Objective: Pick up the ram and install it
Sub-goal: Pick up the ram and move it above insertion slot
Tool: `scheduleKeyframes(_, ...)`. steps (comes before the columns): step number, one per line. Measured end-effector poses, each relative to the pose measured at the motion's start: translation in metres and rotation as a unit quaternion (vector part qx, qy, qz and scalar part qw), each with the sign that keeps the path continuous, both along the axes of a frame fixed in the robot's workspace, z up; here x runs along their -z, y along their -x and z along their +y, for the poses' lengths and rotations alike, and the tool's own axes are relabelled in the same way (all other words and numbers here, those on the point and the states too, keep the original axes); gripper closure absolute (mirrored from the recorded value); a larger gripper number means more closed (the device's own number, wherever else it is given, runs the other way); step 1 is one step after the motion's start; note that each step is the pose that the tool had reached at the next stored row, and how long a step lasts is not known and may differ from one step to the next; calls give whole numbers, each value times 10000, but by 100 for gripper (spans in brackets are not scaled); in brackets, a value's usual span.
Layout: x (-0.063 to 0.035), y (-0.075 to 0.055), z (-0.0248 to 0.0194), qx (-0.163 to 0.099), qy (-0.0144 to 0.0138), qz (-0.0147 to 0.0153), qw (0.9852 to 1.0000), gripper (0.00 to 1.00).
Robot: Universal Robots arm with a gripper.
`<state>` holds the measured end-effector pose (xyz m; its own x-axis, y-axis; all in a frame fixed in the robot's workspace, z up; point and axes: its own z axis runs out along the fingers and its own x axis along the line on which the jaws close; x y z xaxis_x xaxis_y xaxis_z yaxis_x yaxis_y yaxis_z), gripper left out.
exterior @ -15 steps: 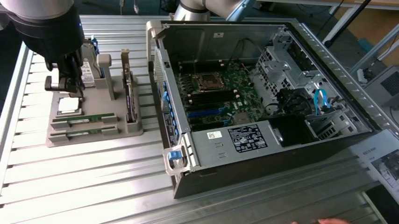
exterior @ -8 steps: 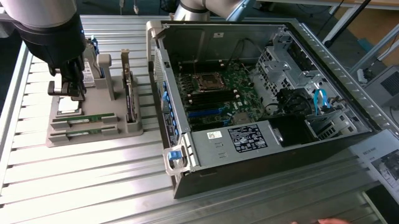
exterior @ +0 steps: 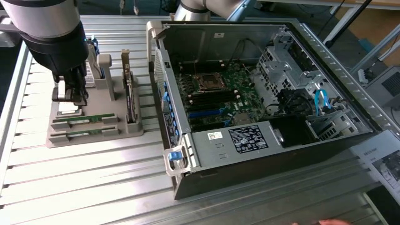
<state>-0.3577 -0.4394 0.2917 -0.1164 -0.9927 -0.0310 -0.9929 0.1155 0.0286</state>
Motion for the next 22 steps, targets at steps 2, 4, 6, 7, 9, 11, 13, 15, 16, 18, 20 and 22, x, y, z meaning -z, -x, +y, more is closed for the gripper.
scheduleKeyframes(2, 36, 0, 0, 0, 0, 0, 10000, 76)
scheduleKeyframes(4, 73, 0, 0, 0, 0, 0, 10000, 76)
scheduleKeyframes(6, 109, 0, 0, 0, 0, 0, 10000, 76)
scheduleKeyframes(7, 127, 0, 0, 0, 0, 1, 10000, 76)
scheduleKeyframes(9, 164, 0, 0, 0, 0, 0, 10000, 76)
scheduleKeyframes(11, 200, 0, 0, 0, 0, 0, 10000, 76)
scheduleKeyframes(13, 237, 0, 0, 0, 0, 0, 10000, 76)
scheduleKeyframes(15, 273, 0, 0, 0, 0, 0, 10000, 76)
scheduleKeyframes(16, 291, 0, 0, 0, 0, 0, 10000, 76)
scheduleKeyframes(18, 327, 0, 0, 0, 0, 0, 10000, 76)
scheduleKeyframes(20, 363, 0, 0, 0, 0, 0, 10000, 76)
scheduleKeyframes(22, 399, 0, 0, 0, 1, 0, 10000, 76)
